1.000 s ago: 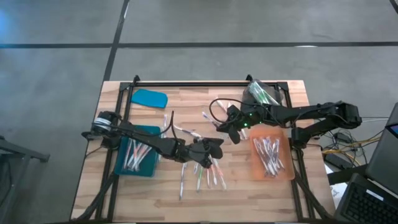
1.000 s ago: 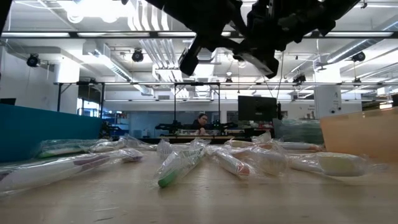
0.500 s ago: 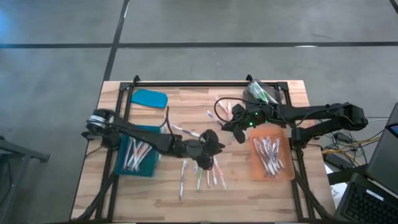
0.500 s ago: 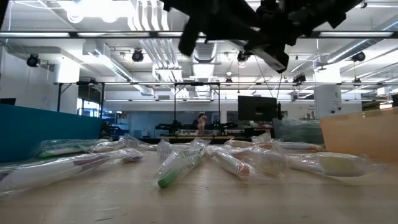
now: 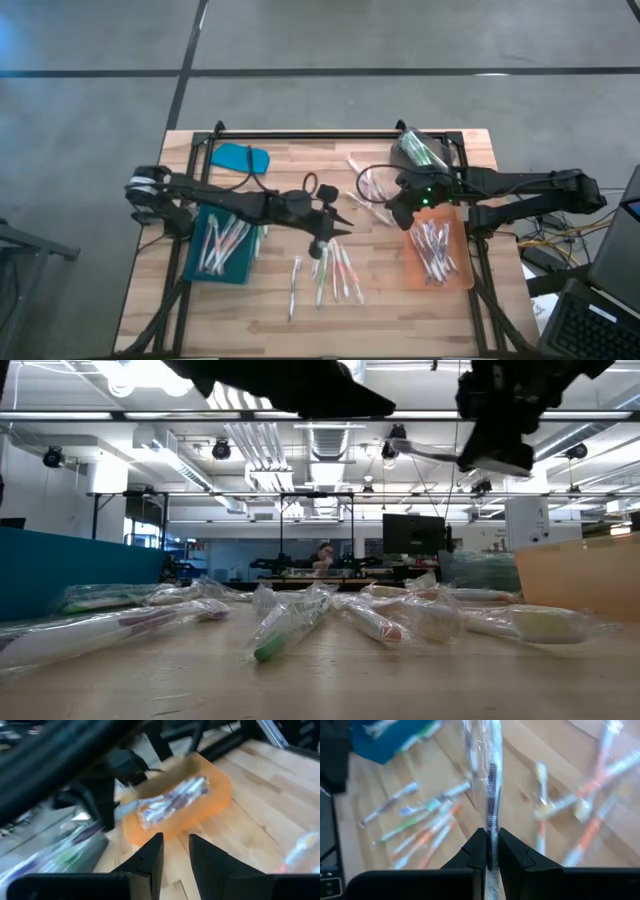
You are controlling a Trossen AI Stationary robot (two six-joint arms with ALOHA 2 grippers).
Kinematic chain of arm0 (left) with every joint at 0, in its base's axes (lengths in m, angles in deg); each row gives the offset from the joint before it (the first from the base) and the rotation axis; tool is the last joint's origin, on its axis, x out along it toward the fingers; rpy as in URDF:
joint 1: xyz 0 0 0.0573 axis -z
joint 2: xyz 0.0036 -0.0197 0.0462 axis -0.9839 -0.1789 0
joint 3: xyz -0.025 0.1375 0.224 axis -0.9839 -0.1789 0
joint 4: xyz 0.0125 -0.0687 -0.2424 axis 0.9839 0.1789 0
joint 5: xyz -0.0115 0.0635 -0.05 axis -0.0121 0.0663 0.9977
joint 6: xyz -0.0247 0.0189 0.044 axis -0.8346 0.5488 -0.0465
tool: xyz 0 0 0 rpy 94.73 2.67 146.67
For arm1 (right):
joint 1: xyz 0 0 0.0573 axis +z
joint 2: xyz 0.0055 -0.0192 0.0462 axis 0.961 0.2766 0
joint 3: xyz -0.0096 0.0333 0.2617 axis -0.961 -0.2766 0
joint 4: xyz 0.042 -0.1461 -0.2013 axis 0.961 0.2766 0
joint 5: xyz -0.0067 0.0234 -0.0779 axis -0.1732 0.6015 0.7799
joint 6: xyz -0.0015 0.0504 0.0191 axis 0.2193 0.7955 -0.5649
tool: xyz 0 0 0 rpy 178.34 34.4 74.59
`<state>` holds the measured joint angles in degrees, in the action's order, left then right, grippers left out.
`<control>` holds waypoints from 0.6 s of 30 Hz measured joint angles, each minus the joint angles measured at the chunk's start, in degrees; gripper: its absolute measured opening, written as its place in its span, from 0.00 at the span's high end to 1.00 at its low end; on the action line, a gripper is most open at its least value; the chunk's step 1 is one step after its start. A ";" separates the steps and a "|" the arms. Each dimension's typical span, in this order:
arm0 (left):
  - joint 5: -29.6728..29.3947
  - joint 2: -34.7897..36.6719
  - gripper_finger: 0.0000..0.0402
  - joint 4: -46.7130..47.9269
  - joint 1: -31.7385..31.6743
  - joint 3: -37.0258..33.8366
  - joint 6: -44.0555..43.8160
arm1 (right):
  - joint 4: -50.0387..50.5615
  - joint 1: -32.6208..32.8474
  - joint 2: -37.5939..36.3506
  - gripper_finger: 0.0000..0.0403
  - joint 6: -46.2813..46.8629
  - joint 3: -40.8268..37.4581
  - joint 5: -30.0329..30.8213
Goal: Pick & Place Toothbrushes
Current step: Put the purple toothbrush into the orange bin
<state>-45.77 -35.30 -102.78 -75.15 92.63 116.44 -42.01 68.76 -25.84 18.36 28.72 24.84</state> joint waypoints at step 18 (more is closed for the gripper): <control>7.42 1.79 0.82 -42.90 -5.60 -24.24 -18.47 | 14.42 9.99 -5.57 0.94 18.89 0.02 7.14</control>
<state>-38.35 -33.51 -145.68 -80.75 68.39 97.97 -27.58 78.74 -31.40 37.25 28.74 31.98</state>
